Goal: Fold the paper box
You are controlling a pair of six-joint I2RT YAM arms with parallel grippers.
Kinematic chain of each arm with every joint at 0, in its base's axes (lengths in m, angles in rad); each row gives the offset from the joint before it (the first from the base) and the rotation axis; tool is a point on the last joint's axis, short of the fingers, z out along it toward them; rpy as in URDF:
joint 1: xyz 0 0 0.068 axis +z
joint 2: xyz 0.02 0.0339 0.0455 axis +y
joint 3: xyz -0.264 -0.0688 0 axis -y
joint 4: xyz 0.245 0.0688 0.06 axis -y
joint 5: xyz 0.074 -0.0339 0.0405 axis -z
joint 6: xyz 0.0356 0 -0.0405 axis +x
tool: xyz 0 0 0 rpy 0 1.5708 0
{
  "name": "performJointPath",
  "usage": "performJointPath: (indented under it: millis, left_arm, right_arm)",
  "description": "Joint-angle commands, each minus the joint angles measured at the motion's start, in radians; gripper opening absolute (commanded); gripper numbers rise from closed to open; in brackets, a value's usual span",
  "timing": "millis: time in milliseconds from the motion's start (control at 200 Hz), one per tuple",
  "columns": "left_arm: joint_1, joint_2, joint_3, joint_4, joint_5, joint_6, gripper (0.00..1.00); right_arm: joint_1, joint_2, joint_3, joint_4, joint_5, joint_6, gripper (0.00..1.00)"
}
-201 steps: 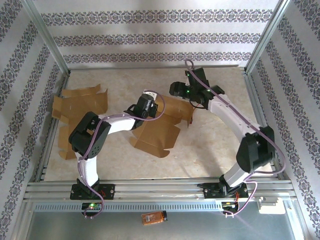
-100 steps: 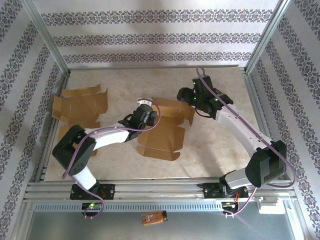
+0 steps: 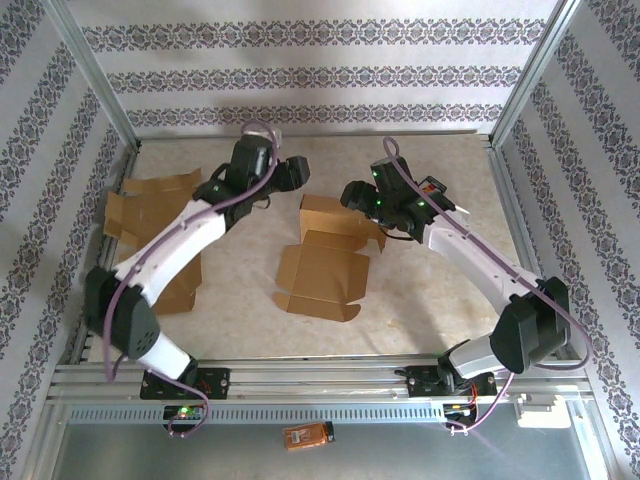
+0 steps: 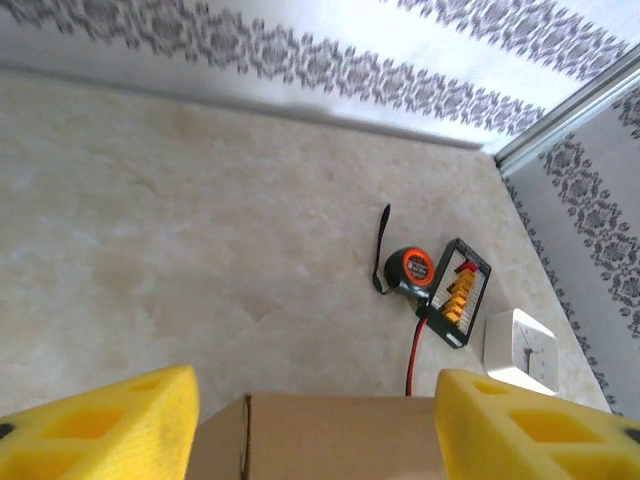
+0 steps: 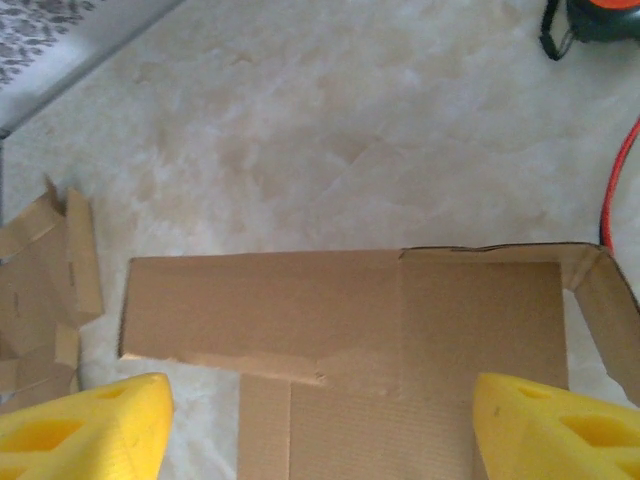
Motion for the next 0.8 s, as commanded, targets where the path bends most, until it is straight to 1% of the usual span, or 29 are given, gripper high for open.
performJointPath:
  millis: [0, 65, 135, 260, 345, 490, 650, 794]
  left_arm:
    - [0.016, 0.104, 0.048, -0.208, 0.217, -0.018, 0.68]
    - [0.021, 0.118, 0.041, -0.188, 0.228, -0.021, 0.7]
    - [0.031, 0.131, 0.016, -0.144, 0.273, -0.048, 0.72]
    - [0.044, 0.136, -0.047, -0.045, 0.333, -0.084, 0.76]
    - [0.044, 0.136, -0.082, 0.028, 0.373, -0.096, 0.75]
    - [0.049, 0.165, -0.086, 0.039, 0.396, -0.106, 0.69]
    - [0.048, 0.175, -0.105, 0.095, 0.441, -0.131, 0.58]
    - [0.049, 0.173, -0.115, 0.106, 0.452, -0.136, 0.55]
  right_arm:
    - [-0.003, 0.021, -0.013, -0.011, 0.032, 0.038, 0.83]
    - [0.0, 0.03, -0.018, 0.006, 0.013, 0.038, 0.89]
    - [0.0, 0.04, -0.019, 0.014, 0.003, 0.039, 0.92]
    - [-0.003, 0.06, -0.036, 0.046, -0.018, 0.027, 0.92]
    - [-0.008, 0.075, -0.055, 0.092, -0.051, 0.022, 0.9]
    - [-0.006, 0.103, -0.061, 0.148, -0.091, 0.011, 0.84]
    - [0.004, 0.116, -0.062, 0.2, -0.119, 0.018, 0.72]
    - [0.007, 0.118, -0.088, 0.253, -0.128, 0.022, 0.64]
